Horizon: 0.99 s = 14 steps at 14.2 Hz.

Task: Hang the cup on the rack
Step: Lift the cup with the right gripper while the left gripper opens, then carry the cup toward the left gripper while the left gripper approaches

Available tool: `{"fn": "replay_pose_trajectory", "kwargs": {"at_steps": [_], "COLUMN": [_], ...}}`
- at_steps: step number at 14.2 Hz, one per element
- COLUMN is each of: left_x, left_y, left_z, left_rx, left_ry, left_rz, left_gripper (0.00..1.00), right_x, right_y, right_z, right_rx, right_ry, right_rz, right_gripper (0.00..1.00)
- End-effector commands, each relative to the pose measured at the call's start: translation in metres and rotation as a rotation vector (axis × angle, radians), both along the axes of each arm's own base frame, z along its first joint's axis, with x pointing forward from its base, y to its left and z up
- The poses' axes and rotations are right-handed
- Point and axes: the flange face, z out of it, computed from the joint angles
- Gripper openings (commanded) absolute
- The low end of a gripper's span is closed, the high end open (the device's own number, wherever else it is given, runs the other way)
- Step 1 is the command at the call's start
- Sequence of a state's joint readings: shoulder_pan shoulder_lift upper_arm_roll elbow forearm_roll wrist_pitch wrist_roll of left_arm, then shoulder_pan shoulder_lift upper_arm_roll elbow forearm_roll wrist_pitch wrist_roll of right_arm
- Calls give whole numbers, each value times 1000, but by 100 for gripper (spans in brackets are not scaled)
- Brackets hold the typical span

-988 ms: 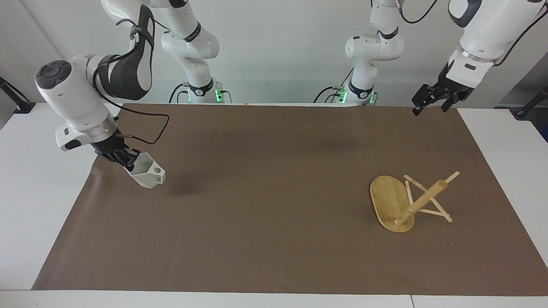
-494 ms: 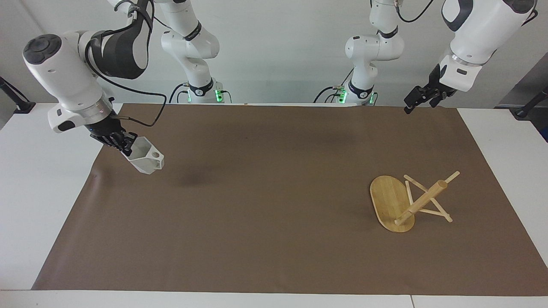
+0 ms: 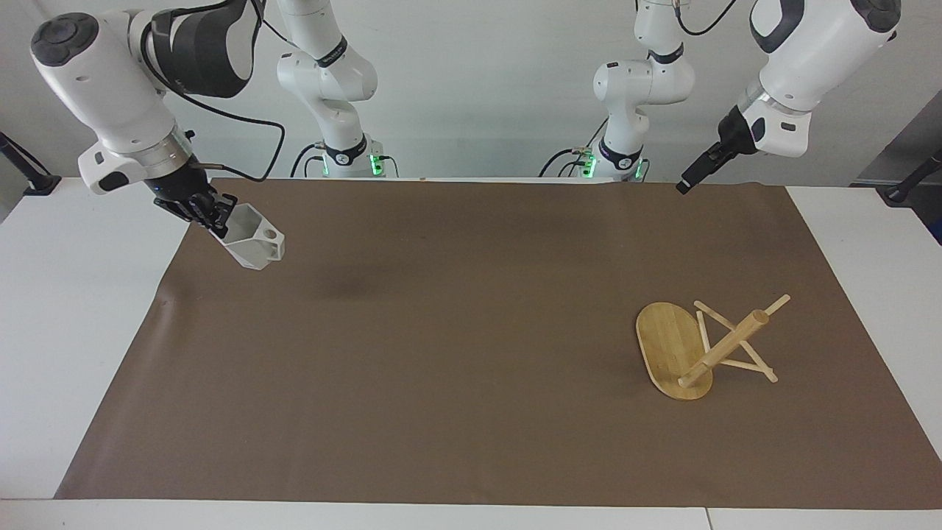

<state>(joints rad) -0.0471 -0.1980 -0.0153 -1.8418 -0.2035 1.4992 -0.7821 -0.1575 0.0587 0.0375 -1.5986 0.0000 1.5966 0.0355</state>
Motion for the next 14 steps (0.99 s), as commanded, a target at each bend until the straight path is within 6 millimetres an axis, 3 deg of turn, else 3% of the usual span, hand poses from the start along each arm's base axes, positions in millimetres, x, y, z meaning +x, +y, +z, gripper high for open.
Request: {"fn": "replay_pose_trajectory", "kwargs": {"at_steps": [1,3,9,14], "left_x": [-6,-5,2,9], "left_y": [-1,-5,-11,-17], "left_z": [-1,-4,-7,-11], "left_rx": [-55,-110,-230,-378], "left_ry": [25,40,41,93], "left_rz": [175,323,547,747], "left_gripper": [100,100,100,100], "right_x": [-10,-14,-23,-22], "right_y": [3,3,9,31], "right_z": [12,17,32,38], "right_rx": [-16,-15,85,225], "right_ry": [7,7,-22,-49], "right_rz": [28,43,63,68], "right_gripper": [0,0,0,0]}}
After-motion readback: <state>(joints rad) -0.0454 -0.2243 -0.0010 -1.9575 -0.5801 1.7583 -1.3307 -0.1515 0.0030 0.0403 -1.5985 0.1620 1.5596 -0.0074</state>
